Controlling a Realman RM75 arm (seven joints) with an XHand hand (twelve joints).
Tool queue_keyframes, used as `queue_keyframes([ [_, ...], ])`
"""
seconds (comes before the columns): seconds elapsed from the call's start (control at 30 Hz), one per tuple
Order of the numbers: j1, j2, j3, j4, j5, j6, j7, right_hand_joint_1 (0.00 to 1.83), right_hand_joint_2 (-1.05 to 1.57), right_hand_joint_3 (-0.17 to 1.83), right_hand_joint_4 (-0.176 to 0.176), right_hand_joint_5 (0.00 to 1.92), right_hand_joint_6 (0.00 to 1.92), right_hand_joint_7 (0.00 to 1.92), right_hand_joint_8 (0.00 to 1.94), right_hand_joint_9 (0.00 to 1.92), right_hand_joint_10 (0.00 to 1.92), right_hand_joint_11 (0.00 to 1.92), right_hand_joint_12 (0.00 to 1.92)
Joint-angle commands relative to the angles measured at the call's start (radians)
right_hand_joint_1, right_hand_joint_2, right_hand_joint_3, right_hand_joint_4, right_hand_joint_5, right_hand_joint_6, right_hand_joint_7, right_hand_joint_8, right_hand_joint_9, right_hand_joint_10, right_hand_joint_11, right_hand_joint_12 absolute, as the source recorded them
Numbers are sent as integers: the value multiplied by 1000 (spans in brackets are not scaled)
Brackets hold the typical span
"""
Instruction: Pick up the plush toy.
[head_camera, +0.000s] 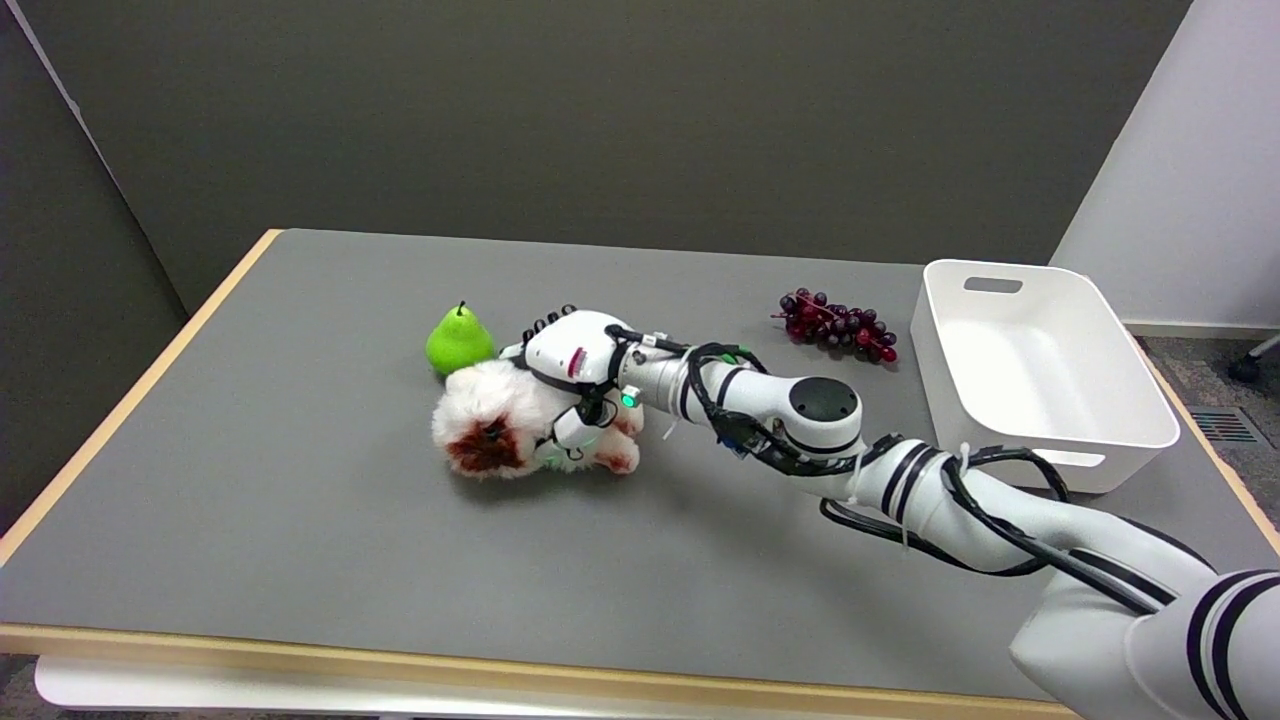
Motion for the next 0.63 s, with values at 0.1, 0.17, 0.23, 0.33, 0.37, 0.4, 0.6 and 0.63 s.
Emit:
queue_keyframes([
  [0.1, -88, 79, 218, 428, -152, -82, -3, 1175, 996, 539, -82, 617, 1583, 874, 1381, 828, 1476, 876, 1921],
  [0.17, -80, 124, 226, 535, -220, -145, 3, 1177, 990, 547, -84, 621, 1581, 881, 1373, 836, 1475, 886, 1921],
  [0.23, -73, 168, 236, 606, -258, -201, 3, 1184, 979, 557, -96, 624, 1580, 897, 1351, 849, 1472, 904, 1921],
  [0.33, -68, 247, 263, 683, -273, -296, 3, 1187, 974, 561, -100, 627, 1580, 905, 1337, 855, 1469, 911, 1921],
  [0.37, -68, 274, 274, 696, -273, -331, 3, 1188, 972, 563, -101, 628, 1580, 906, 1335, 857, 1469, 913, 1921],
  [0.4, -69, 294, 283, 705, -270, -358, 3, 1188, 971, 564, -100, 629, 1580, 907, 1334, 858, 1469, 914, 1921],
  [0.6, -115, 436, 375, 722, -206, -540, -5, 1186, 969, 569, -96, 631, 1580, 905, 1338, 860, 1468, 914, 1921],
  [0.63, -130, 457, 393, 719, -198, -566, -5, 1187, 969, 569, -97, 630, 1580, 905, 1338, 861, 1468, 913, 1921],
])
